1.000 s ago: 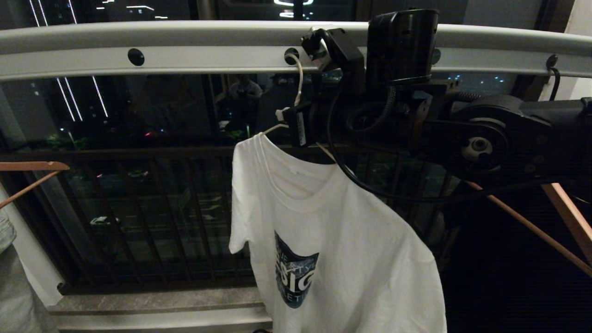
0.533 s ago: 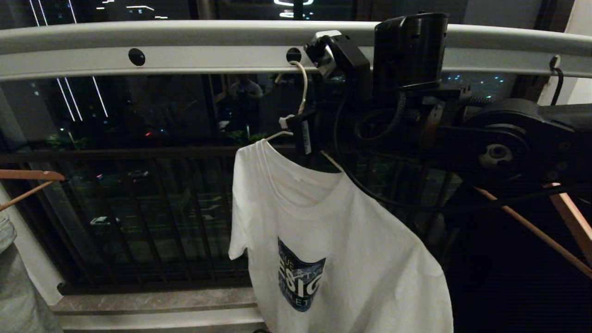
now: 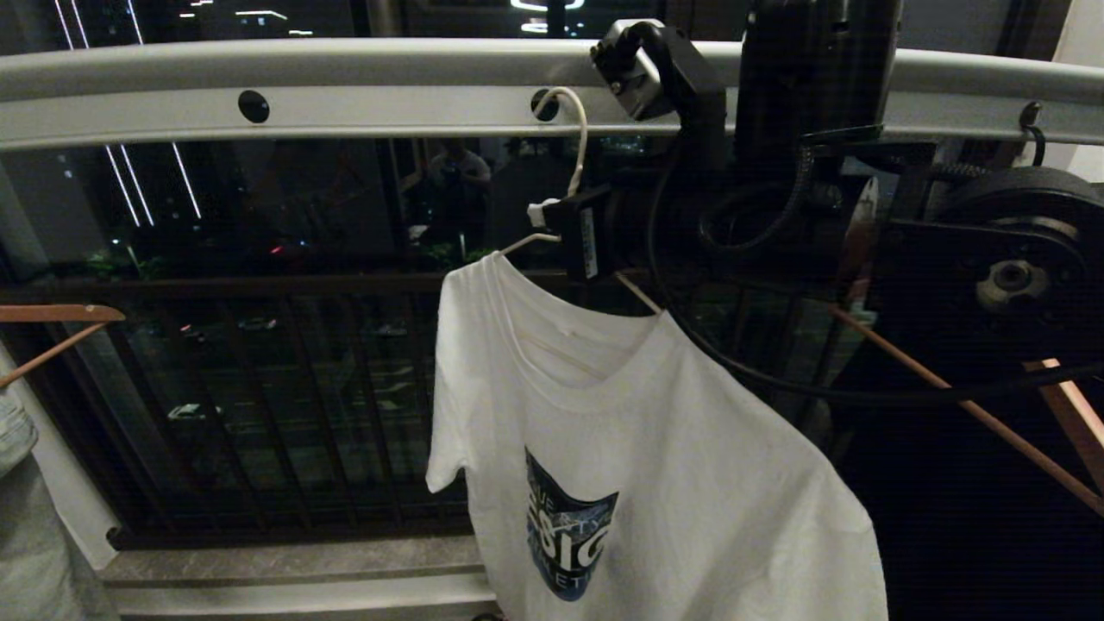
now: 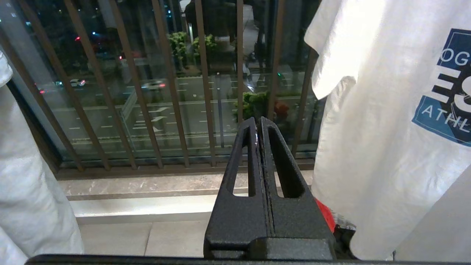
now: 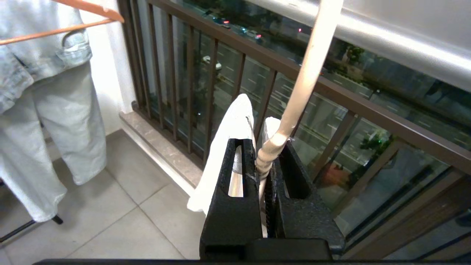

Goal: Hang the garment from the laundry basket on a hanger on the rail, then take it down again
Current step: Take the clothes off the clothes rack

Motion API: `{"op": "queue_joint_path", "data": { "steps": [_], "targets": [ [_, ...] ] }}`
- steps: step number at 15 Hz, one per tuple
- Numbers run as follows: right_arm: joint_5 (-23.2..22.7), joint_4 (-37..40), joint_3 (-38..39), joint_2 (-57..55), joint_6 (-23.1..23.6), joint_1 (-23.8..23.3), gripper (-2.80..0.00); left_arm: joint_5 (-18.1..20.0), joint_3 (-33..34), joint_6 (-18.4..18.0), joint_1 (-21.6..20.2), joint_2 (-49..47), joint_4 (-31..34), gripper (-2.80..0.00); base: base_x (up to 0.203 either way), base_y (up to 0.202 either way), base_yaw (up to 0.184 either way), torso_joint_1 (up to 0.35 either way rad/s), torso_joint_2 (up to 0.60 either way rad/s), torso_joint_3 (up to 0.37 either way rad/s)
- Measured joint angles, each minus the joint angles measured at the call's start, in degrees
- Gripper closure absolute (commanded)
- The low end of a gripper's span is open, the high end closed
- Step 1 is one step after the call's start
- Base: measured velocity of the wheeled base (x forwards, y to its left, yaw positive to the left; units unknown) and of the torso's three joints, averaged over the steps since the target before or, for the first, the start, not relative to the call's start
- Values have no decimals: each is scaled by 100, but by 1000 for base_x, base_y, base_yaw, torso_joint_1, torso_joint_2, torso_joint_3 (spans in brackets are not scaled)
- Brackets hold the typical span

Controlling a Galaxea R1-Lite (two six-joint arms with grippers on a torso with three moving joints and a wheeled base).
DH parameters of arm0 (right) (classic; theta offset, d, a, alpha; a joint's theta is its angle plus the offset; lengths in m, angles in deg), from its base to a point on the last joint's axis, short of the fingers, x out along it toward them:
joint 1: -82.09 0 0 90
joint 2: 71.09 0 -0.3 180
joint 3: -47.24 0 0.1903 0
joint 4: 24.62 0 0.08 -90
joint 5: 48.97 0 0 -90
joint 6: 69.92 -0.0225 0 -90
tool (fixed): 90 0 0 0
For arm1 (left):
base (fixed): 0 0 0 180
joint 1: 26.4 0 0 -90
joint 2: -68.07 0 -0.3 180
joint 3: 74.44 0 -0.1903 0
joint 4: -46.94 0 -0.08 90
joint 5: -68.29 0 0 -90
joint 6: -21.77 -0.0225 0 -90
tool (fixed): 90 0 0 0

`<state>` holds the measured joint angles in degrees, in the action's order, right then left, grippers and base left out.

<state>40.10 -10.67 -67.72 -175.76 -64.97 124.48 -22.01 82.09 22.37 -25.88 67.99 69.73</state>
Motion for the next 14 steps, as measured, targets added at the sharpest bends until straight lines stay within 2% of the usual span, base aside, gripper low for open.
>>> {"op": "queue_joint_path", "data": {
  "steps": [11, 14],
  "targets": [
    [-9, 31, 166, 779, 76, 148, 0, 0, 0, -2, 0, -2, -2, 0, 0, 0, 0, 0, 0, 0],
    [-11, 44, 712, 1085, 106, 259, 0, 0, 0, 0, 0, 0, -2, 0, 0, 0, 0, 0, 0, 0]
  ]
}}
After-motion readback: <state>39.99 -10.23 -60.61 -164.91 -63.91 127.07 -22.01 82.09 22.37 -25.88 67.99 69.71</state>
